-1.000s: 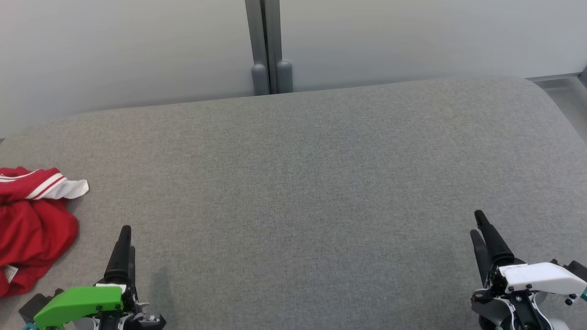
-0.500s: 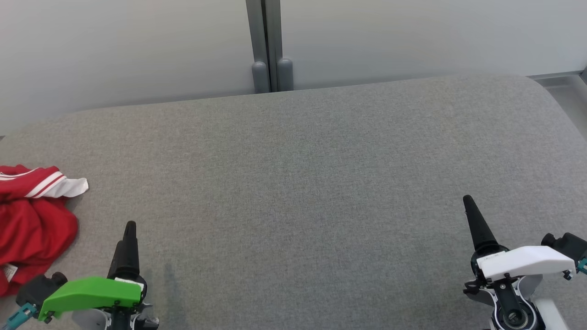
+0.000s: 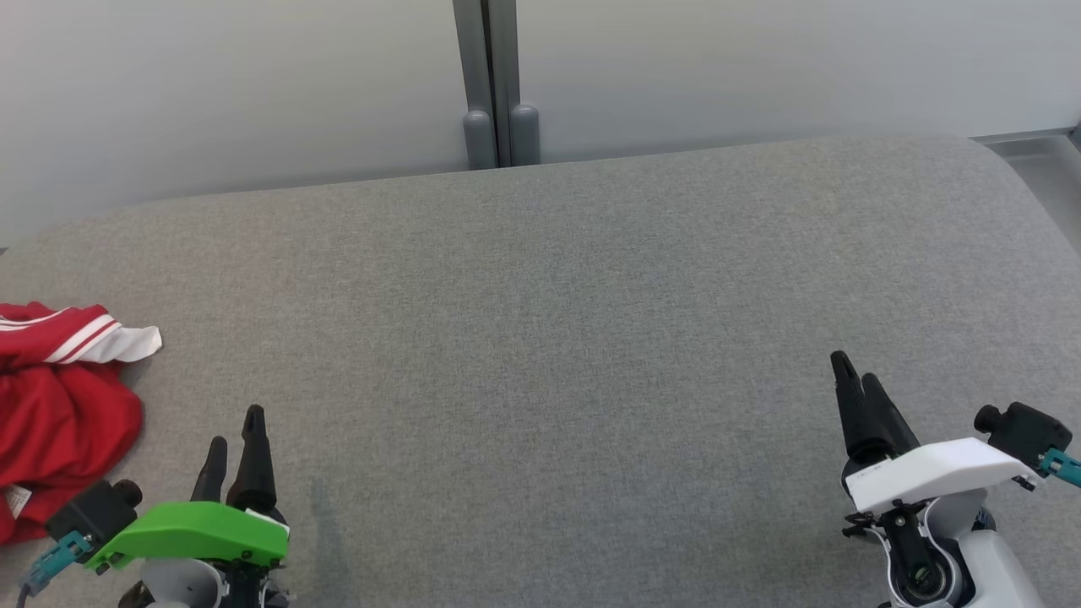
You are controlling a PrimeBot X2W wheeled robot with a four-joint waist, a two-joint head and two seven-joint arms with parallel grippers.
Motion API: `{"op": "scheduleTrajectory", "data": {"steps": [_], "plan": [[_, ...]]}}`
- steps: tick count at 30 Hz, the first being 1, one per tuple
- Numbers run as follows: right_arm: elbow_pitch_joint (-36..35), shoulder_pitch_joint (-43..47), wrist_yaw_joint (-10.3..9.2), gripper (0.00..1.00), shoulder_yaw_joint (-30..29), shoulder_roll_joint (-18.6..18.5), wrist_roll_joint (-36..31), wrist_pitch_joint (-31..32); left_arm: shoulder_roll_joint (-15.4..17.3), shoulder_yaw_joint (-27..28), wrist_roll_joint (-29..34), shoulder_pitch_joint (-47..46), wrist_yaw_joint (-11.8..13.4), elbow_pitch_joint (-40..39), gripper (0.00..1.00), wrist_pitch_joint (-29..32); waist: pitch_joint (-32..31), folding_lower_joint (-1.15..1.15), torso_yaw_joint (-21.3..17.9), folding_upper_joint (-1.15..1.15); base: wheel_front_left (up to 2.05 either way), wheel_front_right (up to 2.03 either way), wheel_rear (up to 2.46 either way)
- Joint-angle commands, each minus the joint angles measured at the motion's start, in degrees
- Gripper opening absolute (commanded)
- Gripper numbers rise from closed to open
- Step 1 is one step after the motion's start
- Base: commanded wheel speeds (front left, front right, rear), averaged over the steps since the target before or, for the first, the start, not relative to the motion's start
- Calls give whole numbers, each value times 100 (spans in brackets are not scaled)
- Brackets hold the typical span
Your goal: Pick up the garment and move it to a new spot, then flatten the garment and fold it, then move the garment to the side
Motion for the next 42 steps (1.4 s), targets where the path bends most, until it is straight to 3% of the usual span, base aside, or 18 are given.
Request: {"op": "scheduleTrajectory", "data": {"steps": [1,15,42], "plan": [[-29,-189,1,100,6,-34,-258,-77,92,-30,233,-206,33,-24,100,-66,-2,0,2,0,0,0,0],[40,-204,2,100,-3,-1,-1491,-335,52,-63,1178,-143,116,55,100,-326,-5,0,-19,0,0,0,0],[-35,-107,2,100,447,-16,-2803,-751,-206,-127,2866,-39,-47,85,100,-738,8,0,-130,0,0,0,0]]}}
